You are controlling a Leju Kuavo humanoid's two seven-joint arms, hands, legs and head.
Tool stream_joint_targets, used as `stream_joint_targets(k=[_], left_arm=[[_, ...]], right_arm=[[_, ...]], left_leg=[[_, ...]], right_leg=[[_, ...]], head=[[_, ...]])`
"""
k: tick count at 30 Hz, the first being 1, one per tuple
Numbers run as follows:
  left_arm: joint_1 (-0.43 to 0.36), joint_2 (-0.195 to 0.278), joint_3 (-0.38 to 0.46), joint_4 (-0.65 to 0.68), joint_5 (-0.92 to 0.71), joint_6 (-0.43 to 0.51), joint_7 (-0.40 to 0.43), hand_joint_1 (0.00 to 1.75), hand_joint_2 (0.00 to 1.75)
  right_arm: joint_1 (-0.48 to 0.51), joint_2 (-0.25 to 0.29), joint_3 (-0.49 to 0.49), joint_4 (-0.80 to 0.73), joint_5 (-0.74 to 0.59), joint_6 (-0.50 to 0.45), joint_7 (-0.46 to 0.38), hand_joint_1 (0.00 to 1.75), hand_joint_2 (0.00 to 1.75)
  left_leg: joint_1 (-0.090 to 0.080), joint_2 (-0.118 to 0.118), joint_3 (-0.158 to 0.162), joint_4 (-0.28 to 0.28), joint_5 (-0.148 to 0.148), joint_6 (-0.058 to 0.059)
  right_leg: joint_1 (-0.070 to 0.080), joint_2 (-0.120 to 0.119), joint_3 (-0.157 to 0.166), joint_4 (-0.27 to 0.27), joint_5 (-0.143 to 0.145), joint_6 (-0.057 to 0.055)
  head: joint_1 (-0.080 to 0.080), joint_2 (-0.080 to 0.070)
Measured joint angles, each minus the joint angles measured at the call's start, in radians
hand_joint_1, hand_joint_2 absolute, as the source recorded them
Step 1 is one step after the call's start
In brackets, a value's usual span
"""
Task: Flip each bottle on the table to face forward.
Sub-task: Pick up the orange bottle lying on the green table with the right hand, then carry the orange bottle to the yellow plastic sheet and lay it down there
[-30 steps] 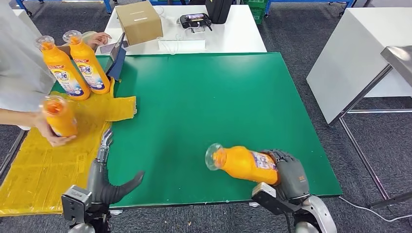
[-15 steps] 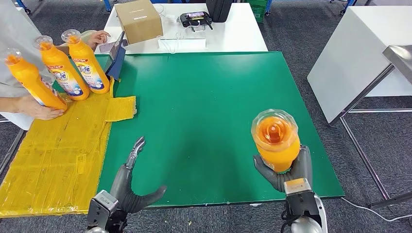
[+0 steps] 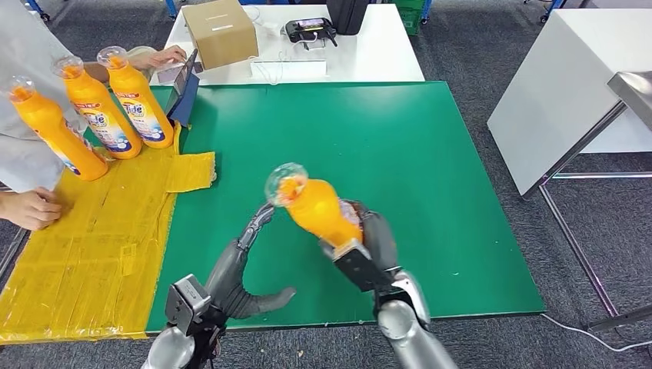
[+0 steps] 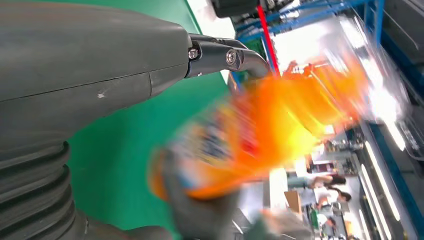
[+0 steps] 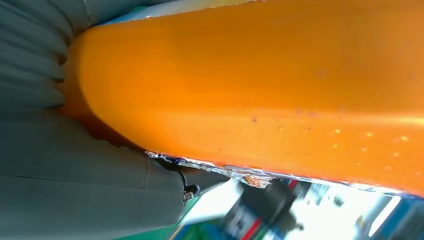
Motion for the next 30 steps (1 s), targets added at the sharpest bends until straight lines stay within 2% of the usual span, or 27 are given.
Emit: stream_joint_targets(k=[6,12,17,22,23,26,27,30], left_arm=[[-0.017,0.01,-0.008,0.012,0.014,-0.002,0.001,0.0,1.75],[-0.031,0.023,0.006,0.018,0.029,0.011,0.006,0.0,1.75],[-0.028,0.028,0.029,0.029,0.038,0.031,0.012,0.0,1.75],[-0.019,0.03,0.043,0.038,0.035,0.043,0.013,0.0,1.75],[-0.019,0.03,0.045,0.04,0.034,0.048,0.013,0.06,1.75],[-0.018,0.029,0.05,0.048,0.036,0.057,0.012,1.37,1.75],[-0.018,0.028,0.052,0.051,0.04,0.057,0.011,1.75,1.75],[-0.015,0.025,0.058,0.058,0.064,0.055,-0.001,1.75,1.75]], right_arm=[[-0.039,0.039,0.075,0.111,0.022,-0.002,-0.013,1.75,1.75],[-0.052,0.059,0.218,0.153,0.158,-0.031,-0.038,1.75,1.75],[-0.091,0.049,0.349,0.155,0.247,-0.083,0.013,1.75,1.75],[-0.122,0.038,0.411,0.157,0.257,-0.1,0.031,1.75,1.75],[-0.126,0.035,0.42,0.158,0.262,-0.105,0.035,1.75,1.75],[-0.139,0.028,0.443,0.164,0.273,-0.118,0.052,1.75,1.75],[-0.142,0.025,0.45,0.166,0.273,-0.12,0.057,1.75,1.75],[-0.152,0.02,0.466,0.171,0.268,-0.123,0.069,1.75,1.75]], left_leg=[[0.0,-0.001,-0.001,0.0,0.0,0.0],[0.0,-0.001,-0.001,0.0,-0.001,-0.001],[0.001,-0.001,-0.002,0.0,-0.001,-0.001],[0.001,-0.001,-0.002,0.0,-0.001,-0.001],[0.001,-0.001,-0.002,0.0,-0.001,-0.001],[0.001,-0.001,-0.002,0.0,-0.001,-0.001],[0.001,-0.001,-0.002,0.0,-0.001,-0.001],[0.001,0.0,-0.002,0.0,-0.001,-0.001]], right_leg=[[0.0,-0.002,0.0,0.0,-0.001,-0.001],[0.0,-0.003,-0.001,0.0,-0.001,-0.001],[0.001,-0.003,-0.002,0.0,-0.002,-0.002],[0.001,-0.003,-0.002,0.0,-0.002,-0.002],[0.001,-0.003,-0.002,0.0,-0.002,-0.002],[0.001,-0.003,-0.002,0.0,-0.002,-0.002],[0.001,-0.003,-0.002,0.0,-0.002,-0.002],[0.001,-0.003,-0.002,0.0,-0.002,-0.002]], head=[[0.001,0.0],[0.001,0.0],[0.002,0.0],[0.002,0.0],[0.002,0.0],[0.002,0.0],[0.002,0.0],[0.002,0.0]])
